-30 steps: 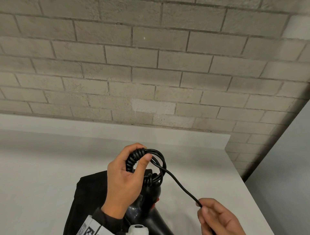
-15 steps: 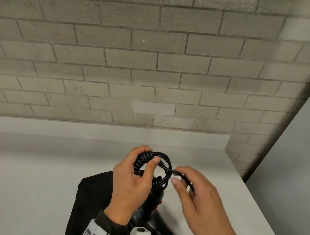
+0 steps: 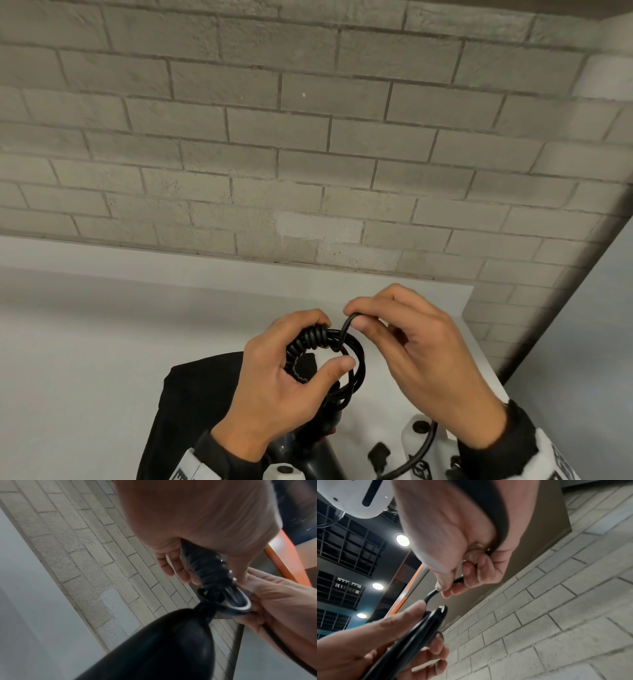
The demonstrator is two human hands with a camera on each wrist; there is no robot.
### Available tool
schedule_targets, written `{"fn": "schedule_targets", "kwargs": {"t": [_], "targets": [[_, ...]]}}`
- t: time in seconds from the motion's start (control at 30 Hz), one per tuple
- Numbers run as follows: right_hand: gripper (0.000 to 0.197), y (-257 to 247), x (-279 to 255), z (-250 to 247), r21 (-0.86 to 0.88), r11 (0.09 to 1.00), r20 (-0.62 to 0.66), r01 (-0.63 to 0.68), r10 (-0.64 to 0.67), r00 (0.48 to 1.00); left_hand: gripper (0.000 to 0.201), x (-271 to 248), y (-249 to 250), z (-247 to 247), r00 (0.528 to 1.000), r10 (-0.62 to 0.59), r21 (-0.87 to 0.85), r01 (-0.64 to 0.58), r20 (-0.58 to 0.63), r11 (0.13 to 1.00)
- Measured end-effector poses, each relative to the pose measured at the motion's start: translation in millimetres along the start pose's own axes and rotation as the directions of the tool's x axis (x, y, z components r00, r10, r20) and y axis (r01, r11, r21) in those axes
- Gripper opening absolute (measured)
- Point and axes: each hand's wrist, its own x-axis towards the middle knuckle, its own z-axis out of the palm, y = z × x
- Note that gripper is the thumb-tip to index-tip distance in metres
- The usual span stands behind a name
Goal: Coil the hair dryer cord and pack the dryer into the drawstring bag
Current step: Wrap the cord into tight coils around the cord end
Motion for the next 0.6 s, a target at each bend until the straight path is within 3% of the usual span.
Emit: {"fn": "schedule_targets", "kwargs": {"t": [0.17,0.4,0.5,0.6], "targets": [[0.015,3,5,8,0.202,0.974,0.027,-0.099,0.095,0.995,0.027,2,1,-2,0.999,0.037,0.02,-0.037,-0.013,0.999],[0.007,6,-2,29,0.496,0.831,0.049,-0.252,0.263,0.964,0.02,0,5,-1,0.995,0.094,-0.002,-0.094,-0.03,0.996],[0.012,3,-9,37,0.582,0.75,0.105,-0.314,0.314,0.944,0.023,-6,4,0,0.992,0.097,0.016,-0.096,-0.086,0.995],[0.03,1,-19,43,0.667,0.657,0.15,-0.35,0.341,0.928,0.025,-9,3,2,0.986,0.091,0.044,-0.086,-0.143,0.995]]}}
